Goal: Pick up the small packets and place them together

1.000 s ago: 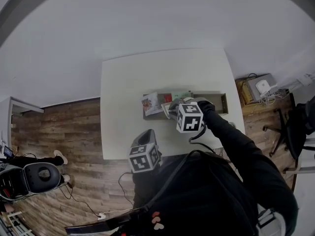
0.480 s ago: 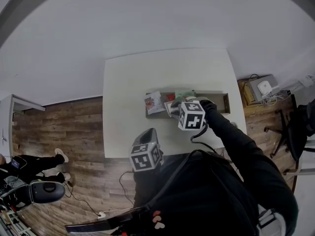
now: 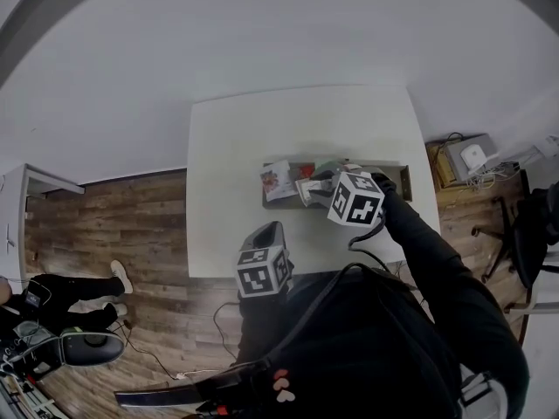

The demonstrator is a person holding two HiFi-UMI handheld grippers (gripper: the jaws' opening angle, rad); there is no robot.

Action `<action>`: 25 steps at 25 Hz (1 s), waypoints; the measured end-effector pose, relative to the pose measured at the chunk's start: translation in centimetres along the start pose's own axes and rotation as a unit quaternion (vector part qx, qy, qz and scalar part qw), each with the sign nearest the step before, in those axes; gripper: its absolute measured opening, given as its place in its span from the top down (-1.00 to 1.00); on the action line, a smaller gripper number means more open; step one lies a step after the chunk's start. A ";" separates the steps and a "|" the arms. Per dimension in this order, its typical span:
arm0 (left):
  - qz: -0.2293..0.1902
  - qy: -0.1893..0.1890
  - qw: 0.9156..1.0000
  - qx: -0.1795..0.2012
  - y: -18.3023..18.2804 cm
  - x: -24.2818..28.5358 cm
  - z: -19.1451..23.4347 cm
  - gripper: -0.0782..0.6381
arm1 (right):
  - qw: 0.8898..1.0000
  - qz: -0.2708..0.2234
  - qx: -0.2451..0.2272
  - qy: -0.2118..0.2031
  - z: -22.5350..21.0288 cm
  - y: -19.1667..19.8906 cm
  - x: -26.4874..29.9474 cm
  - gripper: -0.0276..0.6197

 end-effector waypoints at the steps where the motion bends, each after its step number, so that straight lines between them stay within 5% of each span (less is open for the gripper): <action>1: -0.001 0.000 1.000 0.002 -0.2 0.0 -0.1 0.78 | 1.000 -0.014 0.012 0.006 -0.3 0.1 -0.5 0.61; 5: -0.004 0.000 1.000 0.015 -0.8 -0.2 -0.8 0.79 | 0.988 -0.102 0.111 0.018 -1.6 1.3 -3.2 0.61; 11: -0.004 0.002 0.998 0.056 -2.9 0.0 -1.8 0.79 | 0.946 -0.200 0.246 0.073 -4.4 4.8 -8.1 0.70; 15: -0.013 0.005 0.997 0.079 -5.4 0.3 -2.1 0.79 | 0.899 -0.260 0.328 0.126 -6.2 7.2 -11.2 0.90; 20: -0.036 0.019 0.993 0.109 -9.2 0.4 -4.0 0.79 | 0.825 -0.344 0.431 0.120 -6.7 9.6 -13.9 0.91; 25: -0.049 0.033 0.989 0.136 -11.7 0.8 -6.2 0.79 | 0.821 -0.324 0.449 0.139 -6.5 11.3 -14.3 0.91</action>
Point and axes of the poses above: the fingertips, and each gripper's own axes: x forward along the fingers, z to its left, y out of its underside, the point moved 5 cm from there along -x, backward along the fingers, and after that the axes turned 15 degrees about z, right-handed, at the moved point
